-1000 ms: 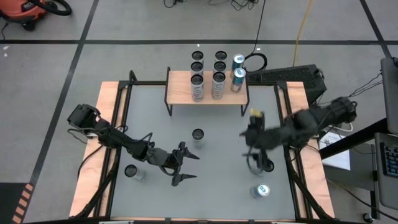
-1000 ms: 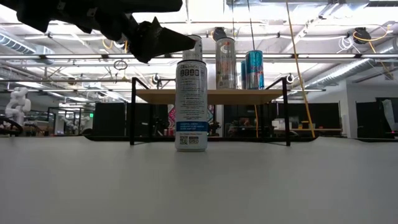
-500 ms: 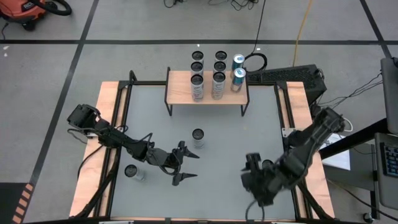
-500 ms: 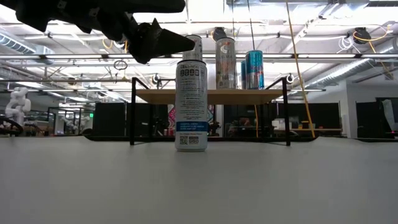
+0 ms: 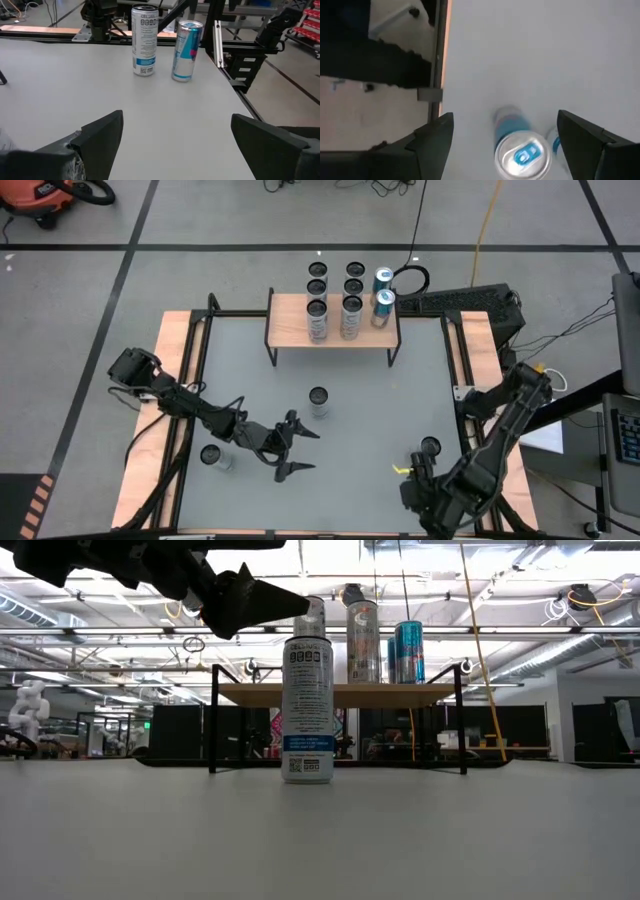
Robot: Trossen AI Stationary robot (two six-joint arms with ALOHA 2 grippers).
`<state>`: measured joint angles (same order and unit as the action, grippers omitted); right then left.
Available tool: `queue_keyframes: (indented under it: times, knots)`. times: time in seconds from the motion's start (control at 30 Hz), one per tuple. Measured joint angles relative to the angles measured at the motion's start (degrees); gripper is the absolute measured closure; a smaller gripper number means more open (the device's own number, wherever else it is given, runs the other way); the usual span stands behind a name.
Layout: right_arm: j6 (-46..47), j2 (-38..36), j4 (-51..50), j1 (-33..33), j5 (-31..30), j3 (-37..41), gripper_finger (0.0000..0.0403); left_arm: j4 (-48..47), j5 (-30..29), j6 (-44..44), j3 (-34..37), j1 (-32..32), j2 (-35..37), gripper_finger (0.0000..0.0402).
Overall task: Place canned beverage on shelf
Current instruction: Put the blue soda can on the shelf aligned with the other blue soda cans
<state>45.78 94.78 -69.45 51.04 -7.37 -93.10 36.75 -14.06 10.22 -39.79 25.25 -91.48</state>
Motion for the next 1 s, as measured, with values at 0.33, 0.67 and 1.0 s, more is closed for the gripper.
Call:
queue_keyframes:
  times: [0.33, 0.67, 1.0]
  knots:
    - [-0.08, 4.63, -6.56, 1.19, 0.01, 0.0, 0.0112, -0.02, -1.19, -0.04, 0.0, 0.03, 0.0, 0.0031]
    - [-0.25, 8.14, -10.34, 1.21, 3.01, 0.0, 0.0113, -0.04, -1.21, -0.07, 0.0, 0.03, 0.0, 0.0031]
    - [-3.08, 10.69, -10.22, 1.19, 4.26, 0.0, 0.0169, -0.06, -1.22, -0.11, 0.0, 0.03, 0.0, 0.0031]
